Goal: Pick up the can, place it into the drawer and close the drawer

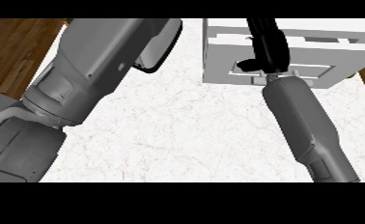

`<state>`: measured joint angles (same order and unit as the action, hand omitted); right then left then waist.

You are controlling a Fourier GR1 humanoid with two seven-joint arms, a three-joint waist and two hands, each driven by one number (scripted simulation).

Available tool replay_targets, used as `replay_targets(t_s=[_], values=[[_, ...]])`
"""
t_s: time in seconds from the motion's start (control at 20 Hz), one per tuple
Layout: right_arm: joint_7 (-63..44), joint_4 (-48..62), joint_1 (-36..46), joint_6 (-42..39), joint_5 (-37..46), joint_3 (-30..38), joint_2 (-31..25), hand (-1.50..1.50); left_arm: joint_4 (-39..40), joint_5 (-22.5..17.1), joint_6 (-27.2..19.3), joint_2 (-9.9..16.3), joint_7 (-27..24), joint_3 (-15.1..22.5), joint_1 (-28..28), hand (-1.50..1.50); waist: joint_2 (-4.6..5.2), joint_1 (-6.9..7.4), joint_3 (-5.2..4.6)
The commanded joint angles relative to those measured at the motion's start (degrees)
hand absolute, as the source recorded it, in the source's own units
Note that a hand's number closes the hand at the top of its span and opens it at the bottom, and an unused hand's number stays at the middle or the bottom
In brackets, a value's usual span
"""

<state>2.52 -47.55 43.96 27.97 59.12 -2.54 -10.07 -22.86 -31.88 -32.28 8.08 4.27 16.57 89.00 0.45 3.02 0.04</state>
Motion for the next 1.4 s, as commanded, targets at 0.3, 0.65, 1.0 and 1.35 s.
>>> replay_targets(t_s=[0.3, 0.65, 1.0, 1.35], values=[[0.64, 19.11, 14.33, 10.13, 2.58, 5.01, -0.32, -1.5, -7.67, 1.48, 2.61, 4.62, 3.46, 1.19, -6.8, -1.5, 0.28, 1.87, -0.01], [1.8, 25.83, 21.49, 10.69, 2.31, 6.96, -1.42, -1.5, -14.19, 1.74, 2.93, 7.09, 6.26, 1.62, -10.46, -1.5, 0.5, 2.81, 0.01], [4.96, 26.96, 25.34, 9.11, -1.98, 10.93, -1.93, -1.5, -20.79, 1.91, 4.45, 9.63, 7.23, 2.56, -15.93, -1.5, 0.44, 4.18, 0.03], [11.53, 27.42, 26.62, 8.4, -6.12, 14.77, -1.77, -1.5, -25.84, 1.39, 5.7, 13.17, 8.88, 1.75, -18.42, -1.5, 0.72, 4.41, 0.07]])
